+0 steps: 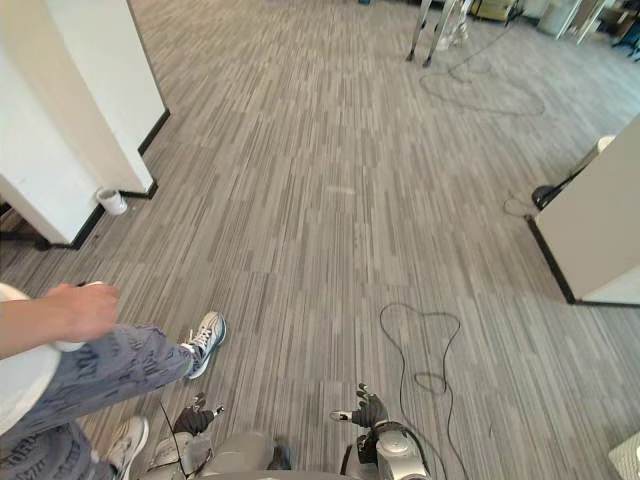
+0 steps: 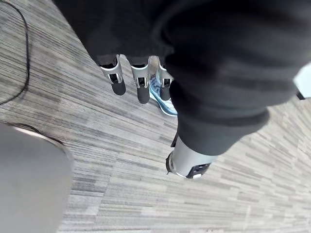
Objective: Organize washtable
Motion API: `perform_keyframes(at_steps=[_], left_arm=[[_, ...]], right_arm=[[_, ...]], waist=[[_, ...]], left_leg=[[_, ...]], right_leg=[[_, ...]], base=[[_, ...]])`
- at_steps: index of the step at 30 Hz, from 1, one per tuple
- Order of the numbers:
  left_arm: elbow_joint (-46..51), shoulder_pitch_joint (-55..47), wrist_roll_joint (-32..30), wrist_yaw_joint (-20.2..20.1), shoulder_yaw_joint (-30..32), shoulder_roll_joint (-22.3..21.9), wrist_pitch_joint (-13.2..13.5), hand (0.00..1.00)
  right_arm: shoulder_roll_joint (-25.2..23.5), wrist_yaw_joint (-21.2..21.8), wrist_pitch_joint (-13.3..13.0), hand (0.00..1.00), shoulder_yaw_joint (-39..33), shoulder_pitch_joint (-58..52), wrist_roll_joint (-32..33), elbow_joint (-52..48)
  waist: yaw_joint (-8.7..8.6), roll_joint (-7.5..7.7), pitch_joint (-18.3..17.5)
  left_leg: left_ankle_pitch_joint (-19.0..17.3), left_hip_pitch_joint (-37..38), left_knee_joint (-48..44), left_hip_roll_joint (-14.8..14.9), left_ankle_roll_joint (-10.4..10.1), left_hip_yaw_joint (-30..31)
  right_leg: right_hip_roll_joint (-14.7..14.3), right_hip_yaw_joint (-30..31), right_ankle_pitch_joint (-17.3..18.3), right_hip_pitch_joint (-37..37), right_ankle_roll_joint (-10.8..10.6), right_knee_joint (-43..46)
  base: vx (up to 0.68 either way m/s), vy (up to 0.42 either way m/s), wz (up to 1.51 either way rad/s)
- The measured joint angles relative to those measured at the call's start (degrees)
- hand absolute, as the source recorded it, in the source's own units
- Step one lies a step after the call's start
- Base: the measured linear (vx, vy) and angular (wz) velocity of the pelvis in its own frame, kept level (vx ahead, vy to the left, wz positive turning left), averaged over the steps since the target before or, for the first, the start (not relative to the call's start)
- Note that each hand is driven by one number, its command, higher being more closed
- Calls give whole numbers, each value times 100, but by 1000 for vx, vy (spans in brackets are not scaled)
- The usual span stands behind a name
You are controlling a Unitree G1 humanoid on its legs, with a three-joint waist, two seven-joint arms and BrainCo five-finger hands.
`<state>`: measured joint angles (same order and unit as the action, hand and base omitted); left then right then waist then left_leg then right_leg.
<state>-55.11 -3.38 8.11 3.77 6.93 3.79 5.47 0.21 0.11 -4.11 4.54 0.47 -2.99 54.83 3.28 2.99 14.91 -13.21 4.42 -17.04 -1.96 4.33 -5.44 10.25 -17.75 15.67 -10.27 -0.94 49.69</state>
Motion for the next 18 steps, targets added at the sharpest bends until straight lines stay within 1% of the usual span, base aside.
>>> perform_keyframes(at_steps=[1, 2, 3, 4, 5, 6, 7, 8, 9, 10, 11, 12, 13, 14, 15, 16, 17, 18], left_arm=[[-13, -4, -42, 4, -6, 0, -5, 0], [-68, -3, -101, 5, -6, 2, -11, 0], [-77, -6, -140, 4, -23, -1, -12, 0], [-110, -32, -241, 3, -61, 3, -12, 0], [-132, -33, -247, 3, -60, 3, -13, 0], [-137, -51, -260, -1, -67, -8, -11, 0], [-133, -64, -286, -4, -72, -7, -8, 0], [-140, -97, -310, -6, -69, 8, 5, 0], [-87, -92, -314, -2, -15, -51, 13, 0], [-70, -87, -314, -1, 55, -146, -1, 0], [15, -128, -287, -3, 277, -326, -2, 0], [84, -168, -216, -10, 330, -416, 1, 0], [110, -155, -209, -16, 326, -401, 1, 0], [164, -77, -177, -42, 323, -290, 4, 0], [183, -47, -140, -54, 323, -248, 18, 0], [289, -36, -75, -83, 303, -153, 35, 0], [346, -26, -26, -107, 279, -118, 53, 0], [445, 4, 31, -123, 274, -116, 76, 0]], right_arm=[[30, 10, -1, 0, 17, 76, -5, -6], [60, 9, 4, 0, 69, 158, -30, 3], [78, 12, 3, 0, 95, 179, -57, 0], [82, 9, 5, 0, 95, 217, -86, -2], [83, 10, 5, 0, 96, 222, -106, -12], [84, 8, 11, 0, 96, 217, -120, -11], [82, 8, 11, 0, 93, 199, -125, -17], [72, 8, 20, 0, 80, 169, -145, -37], [107, 14, 25, 0, 58, 104, -156, -147], [176, 17, 28, 0, 55, 79, -159, -237], [254, 14, 44, 0, 107, -6, -162, -401], [237, 9, 59, 0, 100, -41, -151, -434], [224, 5, 63, 0, 82, -15, -135, -389], [102, -18, 81, 0, 41, 32, -84, -231], [71, -23, 82, 0, 38, 31, -59, -173], [34, -39, 85, 0, 34, 12, 16, -86], [26, -43, 87, 0, 23, 15, 21, -34], [26, -49, 96, 0, -58, 30, 22, 66]], waist=[[-65, -11, 4], [-132, -23, 18], [-157, -30, 24], [-249, -38, 30], [-263, -39, 32], [-261, -36, 26], [-265, -22, 10], [-281, -2, -14], [-343, -80, -64], [-351, -248, -87], [-278, -574, -82], [-192, -696, -49], [-193, -719, -44], [-220, -552, 46], [-207, -472, 67], [-150, -297, 74], [-119, -217, 86], [-32, -134, 129]], left_leg=[[-51, 223, 188, 6, 3, 22], [-87, 453, 418, 6, -23, 69], [-102, 591, 556, 3, -50, 89], [-180, 926, 821, -17, -181, 195], [-248, 1051, 850, -24, -287, 253], [-401, 1263, 797, -26, -455, 394], [-480, 1322, 669, -26, -516, 469], [-648, 1208, -56, -32, -639, 700], [-631, 733, -1467, 62, -752, 762], [-470, 408, -2259, 253, -954, 745], [493, -216, -3648, 689, -1128, 534], [1175, -646, -4581, 1083, -1102, 319], [990, -854, -4939, 1189, -961, 218], [483, -1284, -5268, 1246, -874, 52], [313, -1428, -5152, 1233, -839, -21], [41, -1746, -4634, 1120, -743, -99], [-79, -1902, -4258, 1023, -701, -129], [-150, -2138, -3159, 836, -641, -100]], right_leg=[[-164, -198, -27, -321, -22, -880], [-380, -266, -283, -533, -99, -1958], [-489, -261, -494, -585, -140, -2525], [-684, -253, -1002, -592, -152, -3660], [-733, -250, -1117, -613, -101, -3838], [-751, -222, -1204, -610, 33, -3832], [-746, -177, -1187, -605, 90, -3686], [-716, -74, -1484, -594, 597, -3288], [-749, -138, -1663, -491, 686, -3011], [-876, -242, -1512, -366, 674, -2945], [-1188, -204, -1205, -57, 733, -3040], [-1449, -55, -1042, 287, 849, -3204], [-1519, 31, -976, 459, 821, -3262], [-1522, 204, -846, 1020, 806, -3526], [-1503, 270, -848, 1257, 802, -3698], [-1417, 420, -847, 1643, 803, -4026], [-1374, 495, -848, 1801, 802, -4164], [-1274, 602, -841, 2049, 790, -4327]], base=[[639, 137, 6], [574, 105, 12], [601, 82, 31], [506, 48, 34], [794, 29, 52], [682, -7, 47], [695, -30, 83], [730, -119, 107], [723, -136, 104], [871, -141, 51], [722, -51, -36], [723, -19, -62], [832, -23, -71], [671, -32, -38], [781, -43, -43], [509, -12, -36], [604, 28, -51], [564, 86, -63]])
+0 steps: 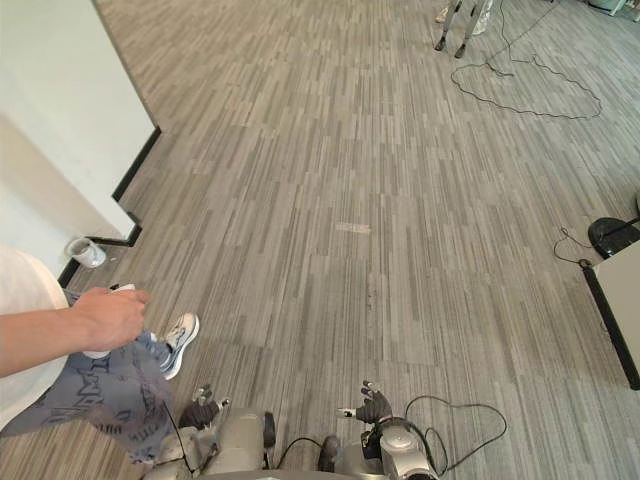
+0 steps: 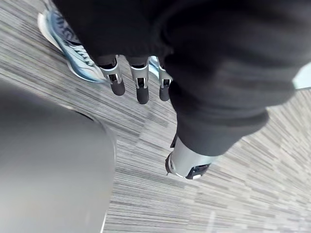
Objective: Organize washtable
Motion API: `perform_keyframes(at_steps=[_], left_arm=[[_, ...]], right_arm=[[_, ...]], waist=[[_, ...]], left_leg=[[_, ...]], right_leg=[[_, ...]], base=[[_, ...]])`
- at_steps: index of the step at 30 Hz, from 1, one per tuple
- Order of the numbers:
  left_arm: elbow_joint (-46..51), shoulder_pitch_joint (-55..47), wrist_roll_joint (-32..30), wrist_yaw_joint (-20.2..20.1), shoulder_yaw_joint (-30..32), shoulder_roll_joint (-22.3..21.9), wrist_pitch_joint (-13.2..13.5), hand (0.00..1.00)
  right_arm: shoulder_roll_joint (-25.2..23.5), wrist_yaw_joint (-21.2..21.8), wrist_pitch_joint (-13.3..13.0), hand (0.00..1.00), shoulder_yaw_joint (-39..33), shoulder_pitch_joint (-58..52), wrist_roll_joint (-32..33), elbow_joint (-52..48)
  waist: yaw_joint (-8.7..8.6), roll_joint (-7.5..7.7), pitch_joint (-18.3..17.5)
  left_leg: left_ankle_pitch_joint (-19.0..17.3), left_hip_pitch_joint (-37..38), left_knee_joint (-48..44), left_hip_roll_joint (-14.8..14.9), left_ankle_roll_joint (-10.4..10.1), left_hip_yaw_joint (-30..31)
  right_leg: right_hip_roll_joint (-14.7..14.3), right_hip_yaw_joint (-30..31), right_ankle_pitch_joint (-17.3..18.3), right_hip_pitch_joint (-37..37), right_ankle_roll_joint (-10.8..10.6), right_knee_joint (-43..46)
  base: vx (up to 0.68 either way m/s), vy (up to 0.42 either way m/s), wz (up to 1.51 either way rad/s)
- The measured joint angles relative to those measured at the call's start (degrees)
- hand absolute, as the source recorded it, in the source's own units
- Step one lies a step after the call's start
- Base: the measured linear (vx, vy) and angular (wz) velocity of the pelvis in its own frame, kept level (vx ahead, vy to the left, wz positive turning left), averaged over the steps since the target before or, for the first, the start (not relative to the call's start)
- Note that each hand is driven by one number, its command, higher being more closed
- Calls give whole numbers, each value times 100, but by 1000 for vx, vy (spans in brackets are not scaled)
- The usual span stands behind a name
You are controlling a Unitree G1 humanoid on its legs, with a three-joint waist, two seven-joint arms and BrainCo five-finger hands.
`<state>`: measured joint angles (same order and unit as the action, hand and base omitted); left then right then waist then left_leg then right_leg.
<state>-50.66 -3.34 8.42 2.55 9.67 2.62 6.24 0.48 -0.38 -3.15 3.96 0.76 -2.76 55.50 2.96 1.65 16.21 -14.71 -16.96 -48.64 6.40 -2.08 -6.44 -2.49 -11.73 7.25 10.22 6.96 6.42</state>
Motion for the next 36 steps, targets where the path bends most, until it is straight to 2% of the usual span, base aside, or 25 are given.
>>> perform_keyframes(at_steps=[1, 2, 3, 4, 5, 6, 7, 8, 10, 13, 15, 19, 21, 22, 23, 24, 26, 27, 28, 29, 30, 31, 33, 34, 36], left_arm=[[70, -1, 5, 0, -9, -1, 32, 0], [69, -10, 6, 2, -20, -33, 44, 0], [48, -69, 27, 15, -50, -74, 52, 0], [25, -81, 112, 13, -39, -39, 69, 0], [-15, -57, 110, 14, -41, 12, 61, 0], [-118, -32, 121, 15, -37, 30, 67, 0], [-157, -5, 129, 13, -61, 92, 66, 0], [-196, 3, 129, 12, -65, 127, 54, 0], [-354, -49, 109, 17, -63, 205, -8, 0], [-429, -86, 98, 10, -64, 220, -32, 0], [-480, -53, 34, 8, -64, 217, -55, 0], [-612, -54, -85, 8, -152, 207, -81, 0], [-612, -54, -190, 4, -286, 207, -77, 0], [-616, -73, -272, 0, -343, 164, -83, 0], [-620, -89, -303, -2, -348, 146, -82, 0], [-601, -131, -284, -3, -267, 108, -75, 0], [-543, -107, -280, 2, -154, -28, -75, 0], [-538, -106, -286, 0, -73, -140, -75, 0], [-540, -100, -284, -9, -51, -172, -74, 0], [-520, -71, -260, -9, -52, -161, -73, 0], [-396, -55, -231, -7, -57, -93, -73, 0], [-261, -58, -224, -6, -63, -57, -60, 0], [-89, -55, -216, -8, -74, -16, -31, 0], [-54, -42, -207, -8, -94, -25, -13, 0], [-57, 11, -175, -6, -229, -55, -8, 0]], right_arm=[[18, -18, -2, 0, -96, -33, 0, 30], [41, -41, -2, 0, -120, -53, 0, 58], [123, -60, -12, 0, -115, -73, -7, 74], [100, -77, -9, 0, -124, -83, -3, 154], [60, -72, -25, 0, -124, -110, -12, 132], [19, -67, -60, 0, -206, -133, -14, 98], [-21, -58, -71, 0, -227, -124, -17, 74], [-20, -39, -72, 0, -217, -121, -21, 56], [1, -36, -77, 0, -203, -130, -98, -11], [23, -34, -104, 0, -68, -98, -214, -26], [35, -35, -99, 0, -60, 5, -222, -36], [54, -40, -94, 0, -57, 101, -205, -63], [55, -36, -93, 0, -65, 94, -203, -70], [93, -19, -93, 0, -87, 92, -202, -109], [101, -14, -94, 0, -113, 94, -202, -119], [60, 8, -83, 0, -167, 75, -192, -74], [115, 42, -68, 0, -173, 24, -174, -115], [172, 46, -61, 0, -157, -43, -129, -236], [192, 40, -57, 0, -182, -47, -40, -267], [180, 36, -45, 0, -182, -44, 3, -246], [118, 25, -17, 0, -180, -42, 3, -157], [70, 12, -20, 0, -171, -24, 4, -24], [58, -8, 3, 0, -172, -28, 2, 77], [66, -42, 13, 0, -177, 8, 1, 108], [126, -76, 26, 0, -174, -15, -8, 122]], waist=[[100, -5, -1], [117, -35, -10], [135, -251, -73], [188, -123, -119], [176, -25, -172], [86, 92, -221], [97, 233, -179], [102, 271, -156], [77, 164, -73], [56, 160, -79], [-16, 156, -75], [-234, 152, -71], [-240, 165, -79], [-303, 49, -142], [-330, 37, -218], [-310, 27, -245], [-244, -187, -315], [-205, -380, -319], [-223, -432, -268], [-204, -466, -261], [-170, -313, -186], [-141, -178, -150], [-8, -63, -132], [12, -52, -95], [92, -188, -61]], left_leg=[[124, -108, 1458, -167, -85, 134], [314, -111, 2187, -198, -145, 242], [1181, -138, 3052, -134, -58, 426], [1447, -114, 2636, -248, 288, 402], [1259, -112, 2507, -319, 309, 330], [985, 5, 2348, -384, 426, 269], [760, 334, 2365, -517, 576, 98], [651, 523, 2376, -569, 617, 49], [306, 1489, 2608, -601, 745, -23], [239, 2122, 3163, -519, 758, 2], [156, 2455, 3513, -446, 695, 39], [-51, 3080, 3923, -436, 361, 152], [-253, 3349, 3956, -421, 139, 302], [-520, 3448, 3899, -240, 109, 510], [-614, 3446, 3731, -170, 15, 628], [-631, 3152, 2931, -86, -71, 783], [-264, 2541, 1154, 280, -689, 813], [224, 2051, -74, 492, -986, 815], [181, 1579, -1156, 694, -936, 718], [128, 1407, -1485, 735, -850, 650], [25, 1097, -1712, 696, -675, 497], [-97, 801, -1416, 534, -467, 313], [-225, 412, -270, 256, -300, 166], [-220, 216, 440, 103, -297, 172], [138, 44, 2260, -118, -406, 172]], right_leg=[[75, 124, 91, 131, -154, -20], [59, 184, 162, 202, -270, -25], [-52, 335, 369, 379, -540, 5], [65, 551, 755, 474, -695, 307], [196, 552, 859, 394, -780, 625], [445, 569, 965, -24, -958, 1775], [769, 561, 725, -587, -1013, 3297], [913, 519, 686, -771, -1019, 3890], [1361, -265, 872, -1010, -736, 4719], [1231, -748, 981, -1402, -748, 3964], [960, -951, 857, -1986, -856, 2584], [806, -1356, -280, -2272, -824, 315], [807, -1272, -435, -2311, -801, 133], [717, -1120, -747, -2368, -574, 461], [665, -1100, -806, -2431, -485, 679], [586, -1090, -932, -2448, -222, 985], [264, -1157, -595, -2123, -93, 1037], [18, -1038, -358, -1852, -43, 977], [-187, -946, -219, -1507, 40, 839], [-243, -865, -153, -1287, 65, 763], [-261, -736, -57, -835, 81, 555], [-239, -589, -73, -423, 39, 330], [-155, -350, -36, -95, -76, 87], [-131, -245, 10, 46, -153, -43], [-134, -63, 121, 363, -322, -309]], base=[[544, 120, -68], [549, 194, -79], [589, 282, -92], [598, 291, -80], [597, 278, -48], [576, 225, -21], [664, 272, -22], [635, 257, -18], [495, 201, -5], [397, 106, 5], [451, 60, 5], [543, -7, 20], [560, -110, 46], [473, -123, 58], [617, -186, 74], [632, -241, 47], [632, -257, -5], [631, -185, -53], [624, -154, -55], [586, -120, -45], [650, -171, -41], [711, -176, -63], [469, -72, -66], [424, 77, -67], [435, 142, -63]])
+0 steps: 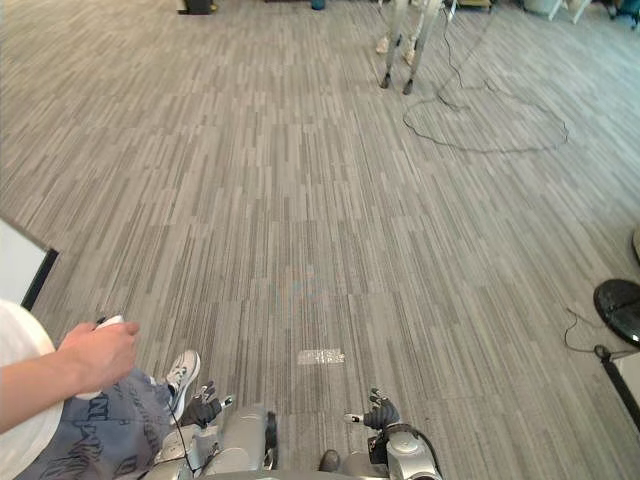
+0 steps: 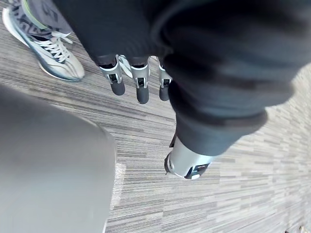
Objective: Organize washtable
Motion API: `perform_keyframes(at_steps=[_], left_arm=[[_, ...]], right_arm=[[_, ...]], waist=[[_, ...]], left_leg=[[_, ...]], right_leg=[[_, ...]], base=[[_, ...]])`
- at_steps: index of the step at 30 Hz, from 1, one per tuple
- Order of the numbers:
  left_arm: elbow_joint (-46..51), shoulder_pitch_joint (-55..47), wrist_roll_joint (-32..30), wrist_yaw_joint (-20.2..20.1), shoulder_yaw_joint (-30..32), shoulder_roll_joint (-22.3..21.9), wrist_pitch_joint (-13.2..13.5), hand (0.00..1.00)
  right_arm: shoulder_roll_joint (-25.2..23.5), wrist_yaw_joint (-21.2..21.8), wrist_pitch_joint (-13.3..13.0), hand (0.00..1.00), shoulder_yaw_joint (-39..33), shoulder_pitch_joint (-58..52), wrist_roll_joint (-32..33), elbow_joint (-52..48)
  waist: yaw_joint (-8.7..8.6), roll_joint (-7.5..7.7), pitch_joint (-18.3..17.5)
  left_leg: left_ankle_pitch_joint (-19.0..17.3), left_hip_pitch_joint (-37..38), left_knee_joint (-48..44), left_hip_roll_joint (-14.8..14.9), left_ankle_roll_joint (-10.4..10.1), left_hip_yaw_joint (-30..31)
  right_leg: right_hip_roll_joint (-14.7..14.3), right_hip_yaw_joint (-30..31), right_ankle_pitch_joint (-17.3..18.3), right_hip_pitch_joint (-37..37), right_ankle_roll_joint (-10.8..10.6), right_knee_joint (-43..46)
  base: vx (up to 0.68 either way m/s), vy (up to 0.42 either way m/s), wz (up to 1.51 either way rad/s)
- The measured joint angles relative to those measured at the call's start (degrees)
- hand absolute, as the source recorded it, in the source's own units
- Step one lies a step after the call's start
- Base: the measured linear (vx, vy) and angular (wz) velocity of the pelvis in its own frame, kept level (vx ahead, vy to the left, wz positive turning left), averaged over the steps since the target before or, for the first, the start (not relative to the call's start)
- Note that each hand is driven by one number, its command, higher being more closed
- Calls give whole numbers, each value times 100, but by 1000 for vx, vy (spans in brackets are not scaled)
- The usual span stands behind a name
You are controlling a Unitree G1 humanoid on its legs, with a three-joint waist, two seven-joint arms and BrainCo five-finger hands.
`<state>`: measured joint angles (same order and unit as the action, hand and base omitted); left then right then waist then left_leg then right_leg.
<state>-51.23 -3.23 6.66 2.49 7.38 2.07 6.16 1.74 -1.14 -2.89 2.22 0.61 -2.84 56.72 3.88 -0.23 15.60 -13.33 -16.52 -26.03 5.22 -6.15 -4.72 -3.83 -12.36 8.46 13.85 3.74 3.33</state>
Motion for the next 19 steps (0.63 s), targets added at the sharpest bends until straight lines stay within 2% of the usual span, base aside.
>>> perform_keyframes(at_steps=[1, 2, 3, 4, 5, 7, 8, 9, 10, 12, 14, 15, 16, 17, 18, 19], left_arm=[[-8, -25, 4, 4, -71, -26, 2, 0], [-40, -65, 50, 7, -75, -42, 8, 0], [-59, -69, 65, 0, -47, -34, 7, 0], [-64, -59, 60, -8, -38, 29, 8, 0], [-100, -58, 73, -15, -41, 63, 2, 0], [-166, -54, 194, -21, -38, 123, -7, 0], [-236, -24, 253, -34, -47, 187, -27, 0], [-294, -14, 286, -33, -47, 209, -69, 0], [-312, -28, 286, -31, -45, 212, -70, 0], [-351, -69, 274, -27, -46, 208, -74, 0], [-373, -72, 271, -30, -48, 200, -76, 0], [-373, -74, 248, 2, -45, 201, -85, 0], [-373, -75, 220, 5, -39, 211, -84, 0], [-371, -75, 206, 4, -26, 224, -84, 0], [-407, -55, 237, 9, -14, 183, -81, 0], [-406, -87, 242, 15, 0, 95, -78, 0]], right_arm=[[58, -5, 0, 0, 16, -22, -1, 37], [95, -11, 10, 0, 84, -24, -3, 77], [37, -15, 8, 0, 86, -20, -3, 78], [-45, -15, 2, 0, 83, -73, -6, 82], [-82, -3, -29, 0, 72, -90, -23, 80], [-68, 17, -46, 0, 56, -70, -123, 73], [-71, 24, -50, 0, 51, -73, -185, 23], [-62, 31, -68, 0, 60, -73, -227, 11], [-70, 32, -65, 0, 72, -74, -231, 12], [-72, 38, -70, 0, 156, -56, -235, 12], [-69, 34, -111, 0, 204, -48, -239, -2], [-82, 19, -99, 0, 213, -45, -311, 7], [-122, 19, -64, 0, 223, -47, -395, 27], [-151, 19, -54, 0, 229, -44, -406, 25], [-158, 1, -38, 0, 244, -9, -405, 21], [-184, -26, -34, 0, 331, -33, -400, 10]], waist=[[17, -108, -21], [32, -172, -69], [21, -127, -135], [3, 91, -190], [12, 192, -237], [9, 275, -221], [-7, 360, -168], [-10, 360, -124], [-1, 331, -103], [-7, 306, -97], [-22, 318, -108], [-15, 346, -125], [15, 427, -174], [18, 481, -198], [6, 430, -255], [7, 272, -305]], left_leg=[[457, 2, 659, -20, 103, -8], [1205, 60, 611, -13, 449, 41], [1427, 113, 487, -83, 752, 5], [1243, 171, 432, -261, 827, -67], [1048, 275, 414, -355, 920, -142], [836, 528, 431, -447, 1008, -196], [628, 834, 400, -591, 1102, -195], [439, 1213, 382, -685, 1177, -164], [389, 1414, 430, -716, 1206, -137], [344, 1959, 802, -722, 1238, 38], [333, 2156, 1044, -707, 1212, 195], [283, 2210, 1086, -726, 1128, 239], [222, 2227, 1064, -814, 1031, 277], [186, 2225, 1041, -870, 978, 278], [92, 2265, 920, -815, 884, 317], [58, 2240, 919, -752, 836, 316]], right_leg=[[-66, 68, 82, 130, -106, -95], [-85, 189, 301, 325, -201, -51], [29, 257, 492, 406, -305, 102], [253, 292, 683, 347, -455, 407], [454, 307, 779, 44, -613, 1191], [705, 301, 740, -509, -721, 2763], [1016, 302, 611, -945, -803, 4064], [1220, 264, 665, -1126, -734, 4823], [1279, 224, 732, -1176, -709, 4974], [1262, 120, 921, -1385, -675, 4646], [1082, 229, 912, -1614, -687, 3616], [963, 400, 750, -1613, -657, 2609], [976, 488, 194, -1601, -473, 1790], [1010, 487, -161, -1613, -474, 1568], [980, 478, -229, -1553, -622, 1501], [920, 457, -243, -1497, -602, 1352]], base=[[400, 224, -55], [421, 256, -53], [476, 266, -39], [493, 237, -24], [573, 282, -17], [400, 193, 0], [434, 153, 32], [437, 156, 39], [507, 160, 45], [325, 71, 48], [258, 22, 46], [267, -18, 40], [328, -38, 33], [288, -74, 24], [277, -61, 10], [216, -41, 6]])
